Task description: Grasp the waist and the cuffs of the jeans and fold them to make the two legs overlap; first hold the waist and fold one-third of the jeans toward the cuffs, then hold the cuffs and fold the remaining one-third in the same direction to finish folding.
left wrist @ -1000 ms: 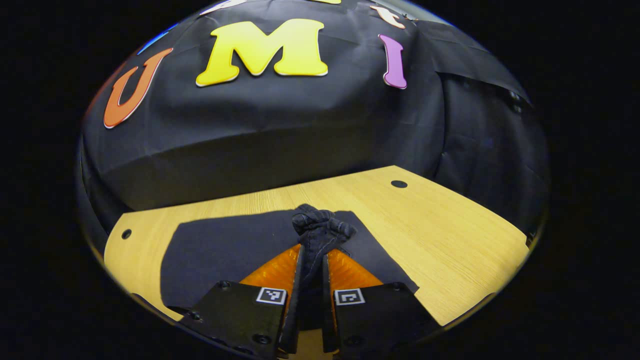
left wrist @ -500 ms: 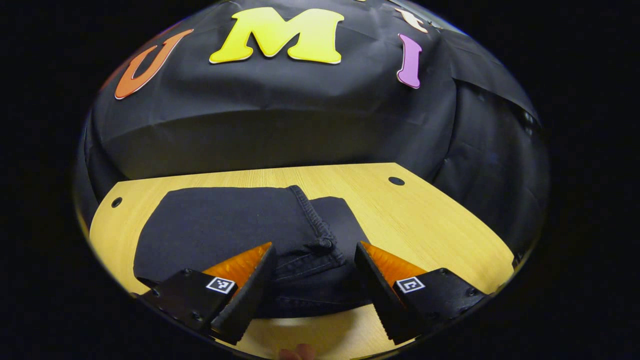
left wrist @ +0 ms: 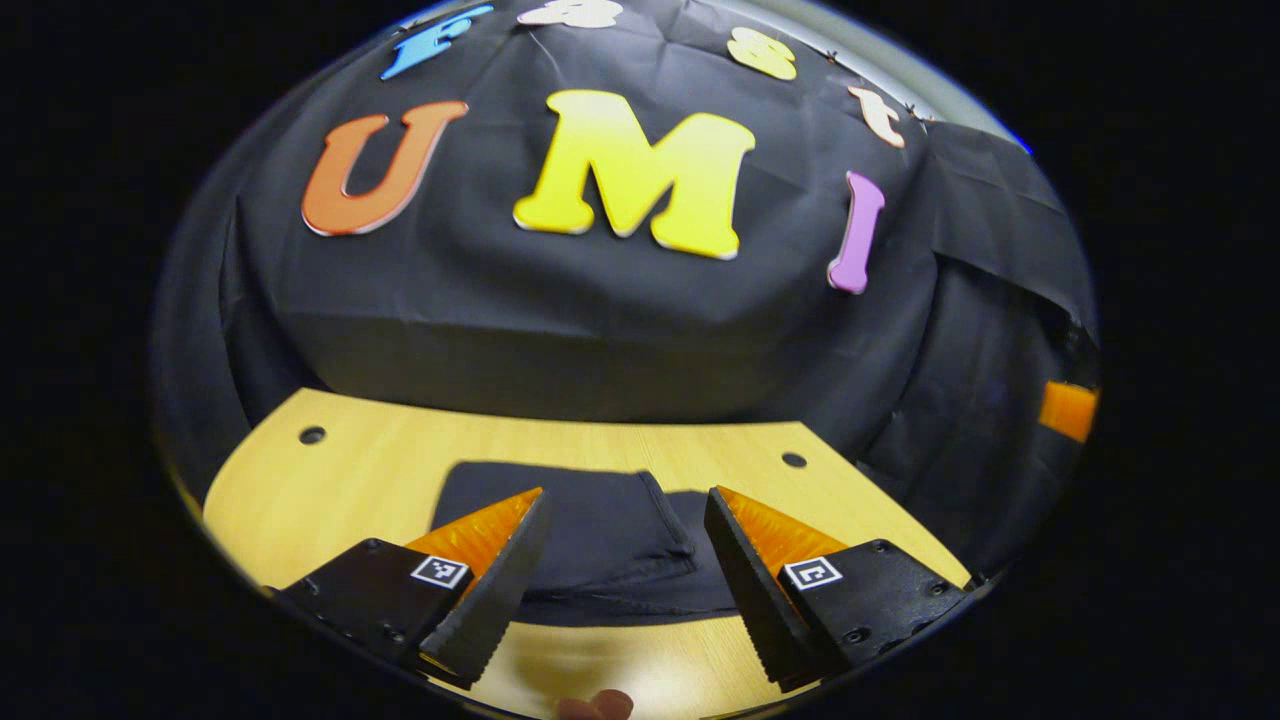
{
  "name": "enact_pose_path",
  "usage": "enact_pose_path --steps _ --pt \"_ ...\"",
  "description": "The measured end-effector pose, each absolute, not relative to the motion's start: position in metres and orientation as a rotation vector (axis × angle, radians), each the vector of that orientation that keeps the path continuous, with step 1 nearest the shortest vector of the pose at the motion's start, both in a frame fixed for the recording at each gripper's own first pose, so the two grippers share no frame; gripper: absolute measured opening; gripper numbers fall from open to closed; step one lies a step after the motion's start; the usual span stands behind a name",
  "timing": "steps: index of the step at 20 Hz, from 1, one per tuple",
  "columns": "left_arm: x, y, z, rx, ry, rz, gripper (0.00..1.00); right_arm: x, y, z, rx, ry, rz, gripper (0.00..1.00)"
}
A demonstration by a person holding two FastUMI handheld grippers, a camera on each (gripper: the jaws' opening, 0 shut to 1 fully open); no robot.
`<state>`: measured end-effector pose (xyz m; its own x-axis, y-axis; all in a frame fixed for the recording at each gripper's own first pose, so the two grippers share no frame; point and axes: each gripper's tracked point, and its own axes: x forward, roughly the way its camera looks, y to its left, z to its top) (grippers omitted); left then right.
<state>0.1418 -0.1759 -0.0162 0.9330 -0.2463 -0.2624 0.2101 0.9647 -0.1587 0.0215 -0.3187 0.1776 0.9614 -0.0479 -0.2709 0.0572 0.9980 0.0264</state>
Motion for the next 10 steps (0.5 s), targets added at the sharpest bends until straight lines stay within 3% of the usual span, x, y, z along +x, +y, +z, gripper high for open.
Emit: enact_pose_path --steps 5,10 --pt "0.127 -0.105 0.108 -0.089 0.06 -0.11 1.0 0.051 -0.251 0.223 0.061 0.147 0.04 0.98" --pt "0.101 -0.077 0.149 -0.062 -0.011 -0.037 0.98 0.054 -0.22 0.25 0.034 0.052 0.044 0.98"
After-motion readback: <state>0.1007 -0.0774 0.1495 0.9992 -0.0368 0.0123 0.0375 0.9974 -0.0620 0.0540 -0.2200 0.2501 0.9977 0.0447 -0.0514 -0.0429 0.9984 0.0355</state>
